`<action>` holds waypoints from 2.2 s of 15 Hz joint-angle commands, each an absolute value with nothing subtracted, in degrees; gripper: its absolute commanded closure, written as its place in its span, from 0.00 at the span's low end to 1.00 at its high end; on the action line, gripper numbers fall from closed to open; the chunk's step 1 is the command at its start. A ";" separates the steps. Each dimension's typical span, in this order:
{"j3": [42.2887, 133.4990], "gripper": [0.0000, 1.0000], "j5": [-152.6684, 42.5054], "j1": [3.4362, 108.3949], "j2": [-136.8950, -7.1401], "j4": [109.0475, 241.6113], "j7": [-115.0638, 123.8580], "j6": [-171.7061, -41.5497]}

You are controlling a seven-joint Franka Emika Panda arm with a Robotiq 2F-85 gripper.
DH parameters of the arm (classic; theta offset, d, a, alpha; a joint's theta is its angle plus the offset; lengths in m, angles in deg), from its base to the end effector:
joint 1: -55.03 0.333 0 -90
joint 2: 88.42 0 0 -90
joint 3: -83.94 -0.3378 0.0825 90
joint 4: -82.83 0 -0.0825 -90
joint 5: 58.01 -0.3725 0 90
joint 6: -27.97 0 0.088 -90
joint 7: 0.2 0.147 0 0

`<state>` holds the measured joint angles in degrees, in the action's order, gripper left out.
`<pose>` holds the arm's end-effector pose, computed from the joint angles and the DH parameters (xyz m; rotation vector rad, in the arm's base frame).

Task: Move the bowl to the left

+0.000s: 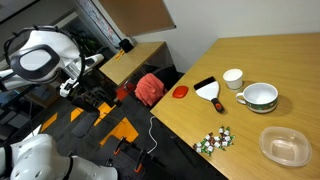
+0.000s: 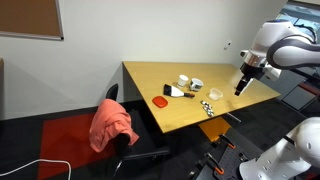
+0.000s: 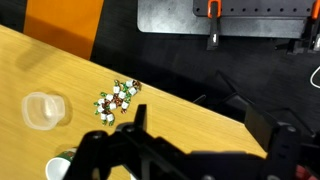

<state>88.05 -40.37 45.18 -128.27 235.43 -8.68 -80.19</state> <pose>0.2841 -0.1050 0.4265 2.9122 0.0453 -0.1786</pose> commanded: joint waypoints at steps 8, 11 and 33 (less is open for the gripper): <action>106.02 0.00 -35.55 38.84 -126.13 230.36 -19.69 -90.64; 106.61 0.00 -36.44 38.18 -127.43 231.42 -21.19 -90.71; 110.52 0.00 -54.74 34.13 -78.70 201.87 -33.54 -112.49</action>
